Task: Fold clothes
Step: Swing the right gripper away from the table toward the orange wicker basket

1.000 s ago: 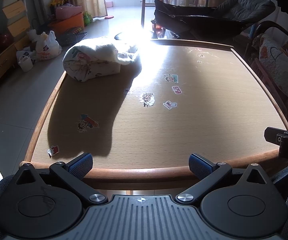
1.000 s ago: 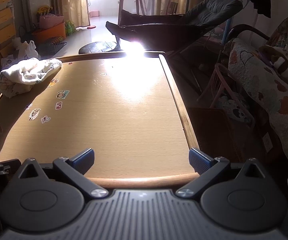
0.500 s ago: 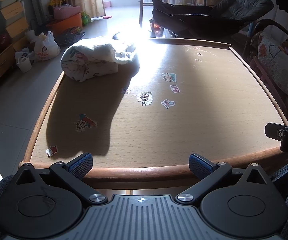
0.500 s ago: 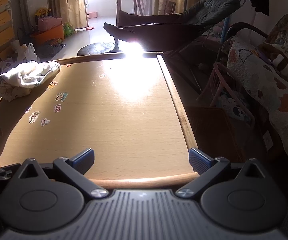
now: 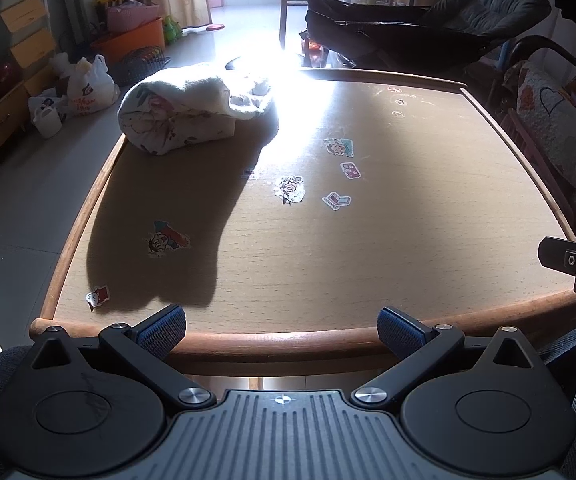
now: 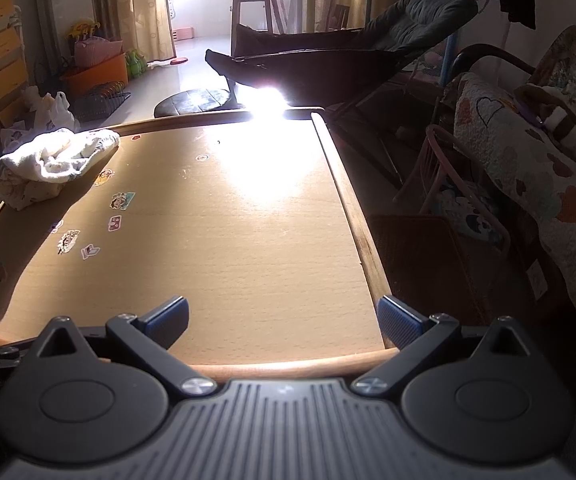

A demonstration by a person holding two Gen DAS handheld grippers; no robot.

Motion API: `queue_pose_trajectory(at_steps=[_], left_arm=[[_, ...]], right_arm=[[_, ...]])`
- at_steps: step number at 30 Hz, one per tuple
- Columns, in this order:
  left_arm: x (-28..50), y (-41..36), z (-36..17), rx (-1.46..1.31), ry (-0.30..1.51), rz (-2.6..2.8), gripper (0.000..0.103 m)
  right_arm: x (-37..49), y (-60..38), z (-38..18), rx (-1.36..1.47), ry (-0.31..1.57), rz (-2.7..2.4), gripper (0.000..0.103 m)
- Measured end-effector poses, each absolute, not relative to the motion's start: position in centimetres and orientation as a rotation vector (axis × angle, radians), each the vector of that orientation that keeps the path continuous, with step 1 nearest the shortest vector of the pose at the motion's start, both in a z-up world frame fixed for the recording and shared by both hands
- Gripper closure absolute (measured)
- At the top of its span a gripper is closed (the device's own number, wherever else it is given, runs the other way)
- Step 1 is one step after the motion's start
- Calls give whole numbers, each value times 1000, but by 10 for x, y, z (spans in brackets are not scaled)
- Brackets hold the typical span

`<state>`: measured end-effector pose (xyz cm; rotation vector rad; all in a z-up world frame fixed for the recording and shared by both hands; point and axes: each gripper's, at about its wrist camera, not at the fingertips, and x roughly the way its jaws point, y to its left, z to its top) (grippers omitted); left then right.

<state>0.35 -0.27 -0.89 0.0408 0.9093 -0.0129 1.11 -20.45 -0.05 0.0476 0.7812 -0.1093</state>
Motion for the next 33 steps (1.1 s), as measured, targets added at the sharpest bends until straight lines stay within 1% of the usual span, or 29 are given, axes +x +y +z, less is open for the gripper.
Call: queue_pose_trajectory(at_steps=[23,33], left_arm=[[11,-25,-12,88,935,-74,0],[17,-37,-15,110,954,-95,0]], right_arm=[[33,-239,7,165,797,-185,2],[47,-275,3,211,796,-226,2]])
